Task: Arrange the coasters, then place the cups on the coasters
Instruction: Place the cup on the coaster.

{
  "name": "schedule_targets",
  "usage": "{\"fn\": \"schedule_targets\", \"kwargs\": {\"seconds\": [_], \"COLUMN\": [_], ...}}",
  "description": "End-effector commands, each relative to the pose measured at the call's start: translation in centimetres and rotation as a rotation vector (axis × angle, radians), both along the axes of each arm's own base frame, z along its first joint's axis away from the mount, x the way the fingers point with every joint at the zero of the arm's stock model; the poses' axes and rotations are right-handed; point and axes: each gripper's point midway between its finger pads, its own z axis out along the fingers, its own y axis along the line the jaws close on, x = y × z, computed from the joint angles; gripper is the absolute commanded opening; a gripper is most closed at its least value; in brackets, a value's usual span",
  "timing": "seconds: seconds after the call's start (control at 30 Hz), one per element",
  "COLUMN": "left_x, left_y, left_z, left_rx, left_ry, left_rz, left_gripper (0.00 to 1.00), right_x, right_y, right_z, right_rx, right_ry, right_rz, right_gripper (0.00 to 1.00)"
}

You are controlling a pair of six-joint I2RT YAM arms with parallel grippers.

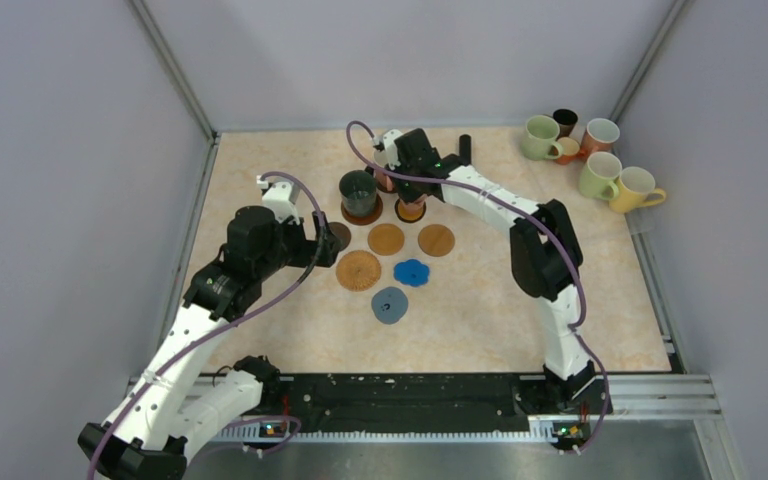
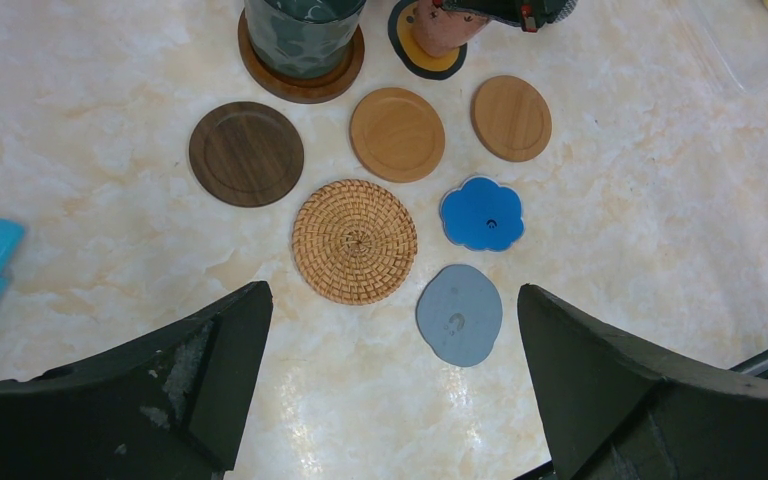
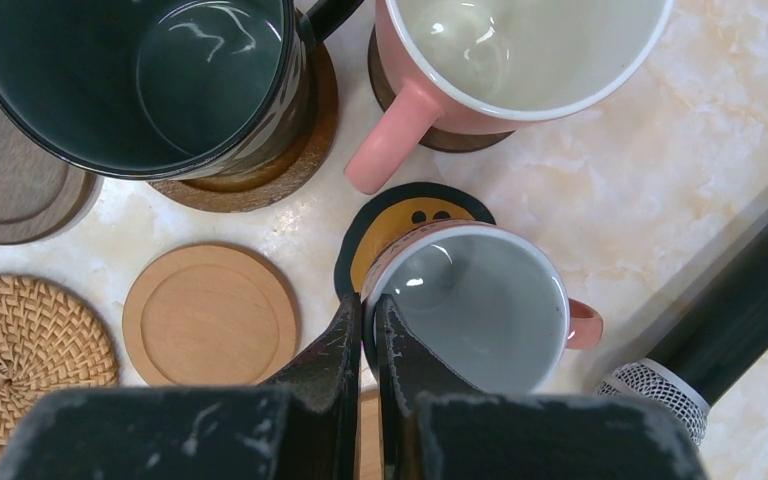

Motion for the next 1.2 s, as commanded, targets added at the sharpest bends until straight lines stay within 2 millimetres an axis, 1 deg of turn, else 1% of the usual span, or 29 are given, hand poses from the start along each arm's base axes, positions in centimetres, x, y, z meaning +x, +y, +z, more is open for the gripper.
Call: {"fn": "schedule_targets", "kwargs": {"seconds": [0.0,0.27,0.53,0.77,0.87,1.03,1.17], "left_x": [0.2,0.2,0.2,0.2,0.2,0.2,0.2], "left_y": [0.1,0.1,0.1,0.1,0.1,0.0,0.1], "left_z": [1.3,1.4,1.4,1.3,1.3,1.3,1.4], "left_rx": [-0.013,-0.013,-0.012,-0.012,-0.013,-0.013,-0.012], "left_ry": [-0.048,-0.051,-0.050,-0.050,-0.050,-0.051,-0.053], "left_rz": [0.000,0.000,-0.001,-0.001,-0.001,-0.002,0.003], "left_gripper": [0.98,0.98,0.98,0.98,0.98,0.98,0.98], "right_x": [1.5,1.6,1.6,1.5,1.6,1.0,0.3], "right_y": [1.7,1.7,1.6,1.6,1.5,1.5,0.8], "right_z": [3.5,3.2,3.2,3.6,4.4,7.1,9.8], "right_rx": [0.061,0.054,0.049,0.048,0.048,0.088,0.128], "right_ry": [-0.094,-0.087,-0.082,-0.078,-0.087,-0.107,-0.132], "right_rz": [0.013,0.012,0.008,0.008,0.002,0.005,-0.013], "right_gripper": [0.00,0.00,0.11,0.16,0.20,0.22,0.23]}}
